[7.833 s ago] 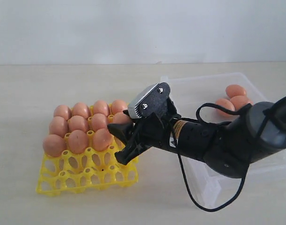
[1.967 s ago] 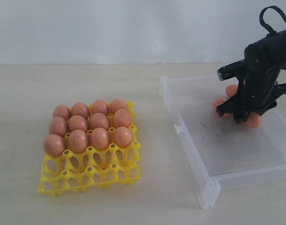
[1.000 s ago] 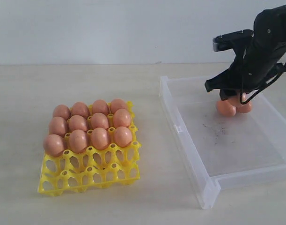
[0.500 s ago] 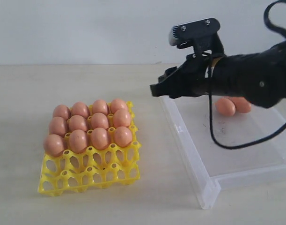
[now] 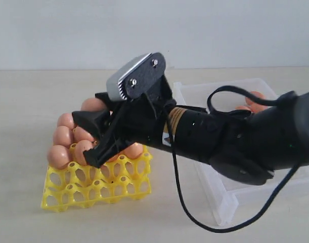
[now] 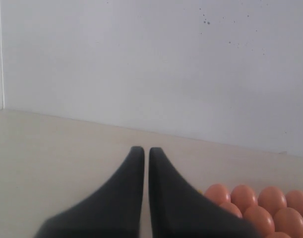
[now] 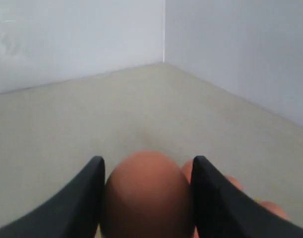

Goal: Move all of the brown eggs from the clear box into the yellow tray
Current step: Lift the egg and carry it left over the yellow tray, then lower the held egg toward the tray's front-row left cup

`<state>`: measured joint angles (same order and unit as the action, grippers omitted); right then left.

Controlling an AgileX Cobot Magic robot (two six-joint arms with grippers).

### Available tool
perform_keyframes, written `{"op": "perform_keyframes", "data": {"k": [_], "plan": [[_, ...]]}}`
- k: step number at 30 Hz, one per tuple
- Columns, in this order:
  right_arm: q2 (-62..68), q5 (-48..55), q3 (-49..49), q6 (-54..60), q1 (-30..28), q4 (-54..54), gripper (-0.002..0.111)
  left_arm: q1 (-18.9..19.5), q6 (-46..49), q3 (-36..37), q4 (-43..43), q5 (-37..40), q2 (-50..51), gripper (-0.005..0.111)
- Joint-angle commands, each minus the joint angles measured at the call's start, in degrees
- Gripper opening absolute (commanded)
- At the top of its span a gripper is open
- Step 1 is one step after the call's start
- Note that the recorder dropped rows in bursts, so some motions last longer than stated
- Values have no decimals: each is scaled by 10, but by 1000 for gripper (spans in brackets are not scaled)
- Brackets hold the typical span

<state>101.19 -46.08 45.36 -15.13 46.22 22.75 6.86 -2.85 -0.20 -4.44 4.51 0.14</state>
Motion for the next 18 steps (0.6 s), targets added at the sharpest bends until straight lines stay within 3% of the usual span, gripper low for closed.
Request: {"op": "perform_keyframes", "data": {"k": [1, 7, 18], "plan": [[60, -25, 27, -12, 1, 85, 0, -1, -5, 2, -5, -1, -1, 4], [141, -22, 126, -128, 1, 263, 0, -1, -5, 2, -5, -1, -1, 4], [223, -22, 220, -213, 3, 336, 0, -1, -5, 2, -5, -1, -1, 4]]}}
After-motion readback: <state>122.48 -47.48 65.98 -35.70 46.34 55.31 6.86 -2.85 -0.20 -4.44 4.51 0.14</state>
